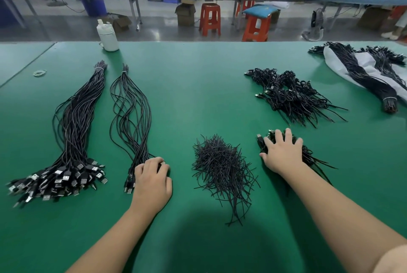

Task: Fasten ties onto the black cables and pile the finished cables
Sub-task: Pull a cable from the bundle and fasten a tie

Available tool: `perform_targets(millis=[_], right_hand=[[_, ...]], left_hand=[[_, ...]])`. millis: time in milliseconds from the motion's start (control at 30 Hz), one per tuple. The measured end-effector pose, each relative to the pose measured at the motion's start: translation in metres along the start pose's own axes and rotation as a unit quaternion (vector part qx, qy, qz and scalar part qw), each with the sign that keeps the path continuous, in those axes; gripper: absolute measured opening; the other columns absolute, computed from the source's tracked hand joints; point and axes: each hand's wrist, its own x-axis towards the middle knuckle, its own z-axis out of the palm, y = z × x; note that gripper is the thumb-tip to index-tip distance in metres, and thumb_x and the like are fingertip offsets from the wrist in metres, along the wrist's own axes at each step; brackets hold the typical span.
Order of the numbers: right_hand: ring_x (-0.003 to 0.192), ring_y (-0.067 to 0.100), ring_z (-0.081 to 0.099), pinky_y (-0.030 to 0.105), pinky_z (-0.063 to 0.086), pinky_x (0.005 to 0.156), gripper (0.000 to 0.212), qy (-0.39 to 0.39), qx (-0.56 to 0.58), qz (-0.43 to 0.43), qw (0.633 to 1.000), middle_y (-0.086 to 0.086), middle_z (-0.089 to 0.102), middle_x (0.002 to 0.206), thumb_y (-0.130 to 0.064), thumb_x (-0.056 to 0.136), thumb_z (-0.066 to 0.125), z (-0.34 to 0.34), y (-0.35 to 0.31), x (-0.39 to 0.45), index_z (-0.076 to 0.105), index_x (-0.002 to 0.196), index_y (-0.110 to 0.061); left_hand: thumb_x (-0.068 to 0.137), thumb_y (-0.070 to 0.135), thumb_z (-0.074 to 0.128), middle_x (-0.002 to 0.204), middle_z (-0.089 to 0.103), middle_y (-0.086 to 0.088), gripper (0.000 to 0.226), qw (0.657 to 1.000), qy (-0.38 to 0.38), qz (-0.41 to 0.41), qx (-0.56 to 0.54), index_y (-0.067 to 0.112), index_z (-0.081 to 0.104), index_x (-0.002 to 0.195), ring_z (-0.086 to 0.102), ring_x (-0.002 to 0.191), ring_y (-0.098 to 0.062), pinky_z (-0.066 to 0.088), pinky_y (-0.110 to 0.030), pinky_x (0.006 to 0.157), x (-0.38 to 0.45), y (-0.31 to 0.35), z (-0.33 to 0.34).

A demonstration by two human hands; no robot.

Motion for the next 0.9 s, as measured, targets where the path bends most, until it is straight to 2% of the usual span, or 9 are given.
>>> perform_targets(millis=[233, 400, 467, 533, 600, 667, 733, 833, 900], right_hand=[[0.149, 0.041, 0.007, 0.056, 0.022, 0.114, 0.061, 0.016, -0.007, 0.021, 1.0, 0.01, 0.016, 0.162, -0.06, 0.098, 0.033, 0.002, 0.016, 0.011, 0.029, 0.151, -0.031], [0.15, 0.042, -0.006, 0.064, -0.001, 0.117, 0.072, 0.031, -0.049, 0.039, 0.998, 0.014, 0.005, 0.166, -0.066, 0.095, 0.038, 0.005, 0.026, 0.015, 0.021, 0.155, -0.031], [0.151, 0.04, -0.006, 0.059, -0.005, 0.119, 0.079, 0.087, -0.043, 0.004, 0.995, 0.015, 0.005, 0.166, -0.063, 0.091, 0.05, 0.002, 0.02, 0.011, 0.022, 0.156, -0.027], [0.152, 0.034, 0.006, 0.049, -0.001, 0.123, 0.069, 0.168, 0.031, -0.068, 0.983, 0.013, 0.019, 0.163, -0.051, 0.092, 0.058, 0.001, 0.004, 0.002, 0.036, 0.151, -0.023], [0.15, 0.026, 0.023, 0.039, 0.007, 0.122, 0.049, 0.204, 0.175, -0.115, 0.956, 0.008, 0.037, 0.157, -0.038, 0.096, 0.054, 0.009, -0.02, -0.011, 0.05, 0.142, -0.021], [0.145, 0.017, 0.033, 0.033, 0.016, 0.119, 0.041, 0.152, 0.327, -0.117, 0.925, 0.001, 0.045, 0.152, -0.033, 0.102, 0.043, 0.023, -0.042, -0.025, 0.052, 0.141, -0.02], [0.143, 0.015, 0.036, 0.035, 0.025, 0.119, 0.043, 0.106, 0.427, -0.096, 0.893, 0.001, 0.048, 0.15, -0.032, 0.106, 0.036, 0.036, -0.053, -0.034, 0.049, 0.143, -0.017], [0.143, 0.015, 0.036, 0.038, 0.029, 0.119, 0.046, 0.092, 0.44, -0.089, 0.889, 0.002, 0.047, 0.15, -0.036, 0.107, 0.031, 0.046, -0.054, -0.039, 0.046, 0.145, -0.016], [0.143, 0.014, 0.036, 0.039, 0.03, 0.119, 0.048, 0.093, 0.44, -0.087, 0.889, 0.0, 0.046, 0.151, -0.039, 0.106, 0.029, 0.046, -0.055, -0.04, 0.044, 0.147, -0.017]], left_hand=[[0.077, 0.018, 0.049, 0.107, 0.061, -0.008, 0.025, 1.0, 0.0, -0.005, 0.001, 0.011, 0.069, 0.09, 0.056, 0.108, -0.026, 0.035, -0.042, 0.09, 0.001, 0.001, 0.0], [0.079, 0.021, 0.041, 0.105, 0.06, -0.006, 0.03, 1.0, 0.016, -0.002, -0.006, 0.011, 0.067, 0.088, 0.057, 0.106, -0.027, 0.036, -0.041, 0.089, 0.002, 0.002, -0.001], [0.079, 0.021, 0.041, 0.105, 0.06, -0.007, 0.031, 1.0, 0.025, -0.006, -0.011, 0.01, 0.068, 0.089, 0.056, 0.106, -0.027, 0.035, -0.042, 0.089, 0.001, 0.002, -0.001], [0.079, 0.021, 0.042, 0.107, 0.058, -0.007, 0.031, 0.999, 0.033, -0.014, -0.014, 0.01, 0.068, 0.092, 0.054, 0.109, -0.027, 0.034, -0.042, 0.091, 0.001, 0.002, 0.0], [0.08, 0.022, 0.043, 0.111, 0.057, -0.008, 0.032, 0.999, 0.039, -0.025, -0.018, 0.01, 0.068, 0.097, 0.053, 0.112, -0.027, 0.034, -0.044, 0.092, 0.001, 0.001, 0.0], [0.082, 0.022, 0.045, 0.115, 0.055, -0.009, 0.033, 0.998, 0.043, -0.04, -0.021, 0.009, 0.067, 0.102, 0.052, 0.114, -0.027, 0.033, -0.044, 0.094, 0.001, 0.001, 0.001], [0.083, 0.02, 0.051, 0.118, 0.052, -0.009, 0.03, 0.997, 0.046, -0.057, -0.024, 0.009, 0.066, 0.106, 0.05, 0.117, -0.027, 0.031, -0.044, 0.097, 0.001, 0.0, 0.003], [0.084, 0.014, 0.061, 0.123, 0.048, -0.011, 0.027, 0.996, 0.046, -0.078, -0.026, 0.007, 0.066, 0.11, 0.045, 0.122, -0.029, 0.03, -0.048, 0.105, 0.0, -0.002, 0.006], [0.087, 0.016, 0.058, 0.125, 0.048, -0.013, 0.028, 0.994, 0.054, -0.086, -0.028, 0.006, 0.065, 0.112, 0.044, 0.124, -0.031, 0.029, -0.05, 0.108, 0.001, -0.001, 0.005]])
